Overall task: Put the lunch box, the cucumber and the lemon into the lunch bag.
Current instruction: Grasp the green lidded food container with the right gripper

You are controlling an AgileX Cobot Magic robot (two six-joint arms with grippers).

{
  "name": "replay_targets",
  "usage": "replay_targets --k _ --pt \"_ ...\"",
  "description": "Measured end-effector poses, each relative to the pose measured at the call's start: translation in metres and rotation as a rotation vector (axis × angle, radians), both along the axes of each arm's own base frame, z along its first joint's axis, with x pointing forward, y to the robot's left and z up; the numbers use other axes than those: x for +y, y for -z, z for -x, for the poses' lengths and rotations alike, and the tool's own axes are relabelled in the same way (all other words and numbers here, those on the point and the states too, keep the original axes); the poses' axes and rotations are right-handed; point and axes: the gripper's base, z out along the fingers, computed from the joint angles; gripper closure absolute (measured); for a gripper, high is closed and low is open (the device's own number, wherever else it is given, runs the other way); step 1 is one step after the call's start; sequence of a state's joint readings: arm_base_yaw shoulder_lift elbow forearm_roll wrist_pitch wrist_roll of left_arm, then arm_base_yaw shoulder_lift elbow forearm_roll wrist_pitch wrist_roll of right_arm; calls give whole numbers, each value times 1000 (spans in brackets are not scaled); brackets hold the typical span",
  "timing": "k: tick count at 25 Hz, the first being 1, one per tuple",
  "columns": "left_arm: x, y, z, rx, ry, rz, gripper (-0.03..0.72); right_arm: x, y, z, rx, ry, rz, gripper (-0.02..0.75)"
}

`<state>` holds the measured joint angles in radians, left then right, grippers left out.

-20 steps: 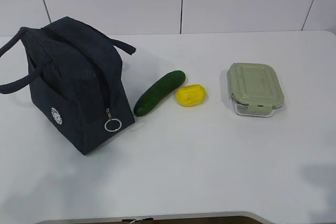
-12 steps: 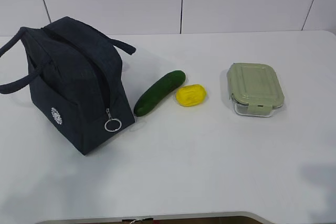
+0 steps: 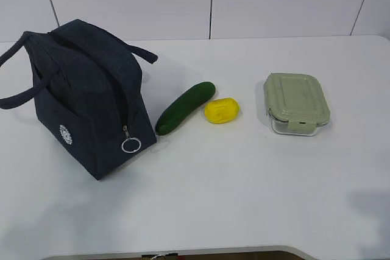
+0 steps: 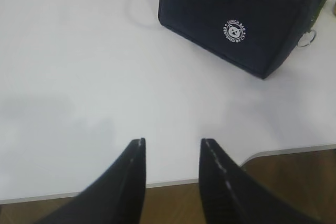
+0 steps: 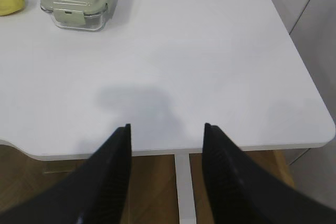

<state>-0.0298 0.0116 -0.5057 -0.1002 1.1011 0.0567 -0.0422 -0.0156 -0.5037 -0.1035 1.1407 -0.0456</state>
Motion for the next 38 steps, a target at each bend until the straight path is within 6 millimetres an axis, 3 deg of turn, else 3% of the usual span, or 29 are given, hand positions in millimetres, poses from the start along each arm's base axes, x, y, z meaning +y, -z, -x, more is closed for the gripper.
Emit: replay_targets --k 23,28,31,38 --pt "0 0 0 0 0 0 446 0 0 0 0 0 0 370" --pt "0 0 0 0 0 0 446 0 0 0 0 0 0 266" --pt "0 0 0 0 0 0 446 0 -3 -8 39 -1 -1 218" --pt "0 0 0 0 0 0 446 -1 -27 -42 39 -14 6 205"
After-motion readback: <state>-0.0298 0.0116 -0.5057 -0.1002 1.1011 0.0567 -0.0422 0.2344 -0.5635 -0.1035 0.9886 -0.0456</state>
